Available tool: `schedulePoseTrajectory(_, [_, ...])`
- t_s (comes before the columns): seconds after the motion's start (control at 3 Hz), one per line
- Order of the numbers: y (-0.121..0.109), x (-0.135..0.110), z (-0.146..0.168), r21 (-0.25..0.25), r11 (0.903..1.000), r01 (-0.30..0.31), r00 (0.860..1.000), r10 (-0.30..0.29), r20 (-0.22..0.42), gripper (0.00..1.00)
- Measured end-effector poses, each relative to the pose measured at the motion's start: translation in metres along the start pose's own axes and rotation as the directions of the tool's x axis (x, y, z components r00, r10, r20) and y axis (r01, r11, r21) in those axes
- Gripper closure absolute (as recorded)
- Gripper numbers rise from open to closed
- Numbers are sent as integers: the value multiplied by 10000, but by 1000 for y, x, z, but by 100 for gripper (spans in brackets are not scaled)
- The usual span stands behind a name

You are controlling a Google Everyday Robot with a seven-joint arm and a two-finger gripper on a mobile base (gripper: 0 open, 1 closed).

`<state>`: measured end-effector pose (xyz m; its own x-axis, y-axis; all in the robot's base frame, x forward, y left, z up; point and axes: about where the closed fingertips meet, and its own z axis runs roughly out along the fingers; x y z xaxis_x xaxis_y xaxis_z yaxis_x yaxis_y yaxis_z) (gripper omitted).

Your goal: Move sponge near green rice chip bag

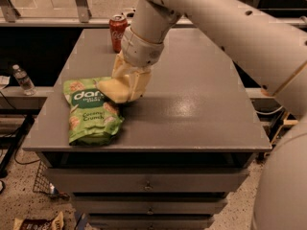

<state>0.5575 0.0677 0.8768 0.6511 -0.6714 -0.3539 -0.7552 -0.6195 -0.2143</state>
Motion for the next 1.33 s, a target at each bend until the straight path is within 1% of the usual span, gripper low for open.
schedulePoseTrajectory(0.33, [-2,0,3,15,10000,11,10000,-11,22,82])
schedulePoseTrajectory(1.33, [-6,-2,8,85,10000,44,10000,-44,54,13])
